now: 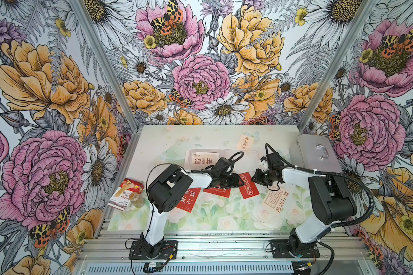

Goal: Place the photos into the photo albums
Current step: Pick up the photo at the center of the board.

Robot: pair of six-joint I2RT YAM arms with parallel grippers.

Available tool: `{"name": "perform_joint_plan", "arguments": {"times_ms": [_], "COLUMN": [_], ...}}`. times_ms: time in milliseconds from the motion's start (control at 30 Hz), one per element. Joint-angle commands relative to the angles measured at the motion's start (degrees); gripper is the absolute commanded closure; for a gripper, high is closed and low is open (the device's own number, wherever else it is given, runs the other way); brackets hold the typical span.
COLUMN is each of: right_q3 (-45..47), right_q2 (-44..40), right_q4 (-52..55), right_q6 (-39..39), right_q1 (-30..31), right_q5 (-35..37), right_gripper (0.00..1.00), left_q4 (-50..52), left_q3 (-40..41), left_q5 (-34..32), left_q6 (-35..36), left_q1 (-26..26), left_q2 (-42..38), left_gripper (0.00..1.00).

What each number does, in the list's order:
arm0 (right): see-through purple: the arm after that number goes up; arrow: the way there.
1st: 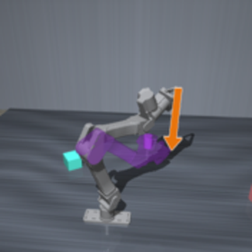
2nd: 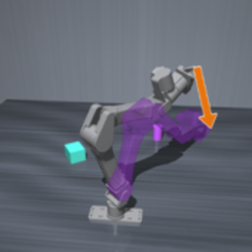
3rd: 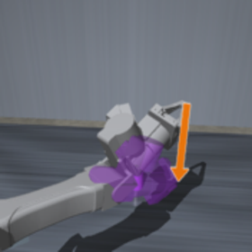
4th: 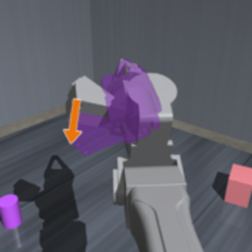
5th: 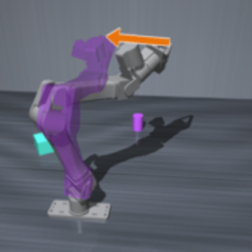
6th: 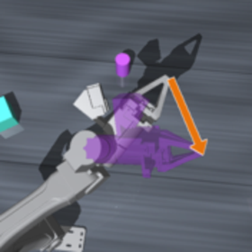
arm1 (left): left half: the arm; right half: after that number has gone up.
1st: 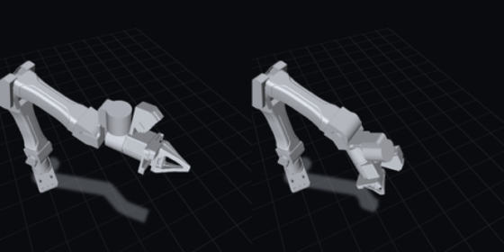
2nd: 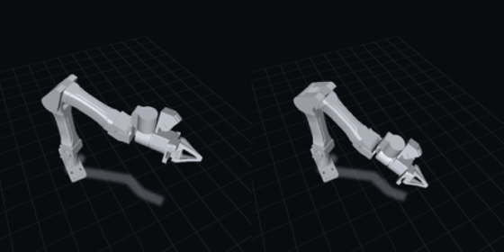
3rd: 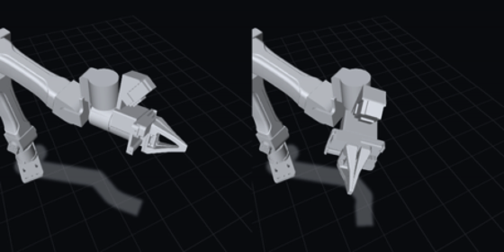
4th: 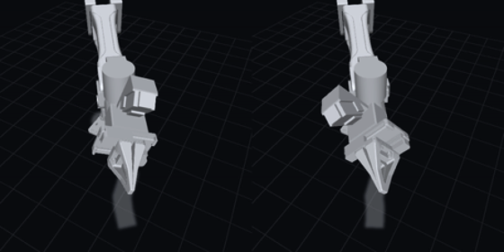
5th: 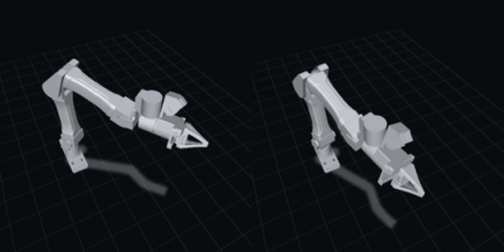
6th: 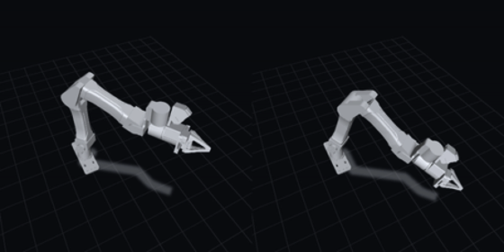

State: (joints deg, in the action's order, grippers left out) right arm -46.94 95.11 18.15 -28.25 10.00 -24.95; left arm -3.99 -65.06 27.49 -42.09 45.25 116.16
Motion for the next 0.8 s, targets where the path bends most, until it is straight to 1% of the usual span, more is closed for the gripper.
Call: {"name": "perform_joint_plan", "arguments": {"times_ms": [0, 167, 367, 767], "right_q3": [-0.3, -0.2, 0.3, 1.3], "right_q2": [0.9, 0.3, -1.2, -5.2], "right_q4": [0.6, 0.2, -1.5, -1.3], "right_q6": [1.5, 1.8, 0.4, -0.8], "right_q1": [0.0, -0.5, -1.7, -3.6], "right_q5": [-4.0, -8.1, -13.4, -16.7], "right_gripper": [0.80, 0.80, 0.80, 0.79], "left_q4": [0.2, 0.1, 0.2, 0.2], "left_q3": [-0.5, -0.3, -1.2, -0.9], "left_q5": [0.6, 0.5, 0.6, 0.8], "left_q6": [0.0, 0.2, 0.2, 0.4], "left_q1": [0.5, 0.4, 0.2, -0.5], "left_q2": [1.9, 1.9, 2.1, 2.0], "left_gripper": [0.51, 0.51, 0.51, 0.51]}}
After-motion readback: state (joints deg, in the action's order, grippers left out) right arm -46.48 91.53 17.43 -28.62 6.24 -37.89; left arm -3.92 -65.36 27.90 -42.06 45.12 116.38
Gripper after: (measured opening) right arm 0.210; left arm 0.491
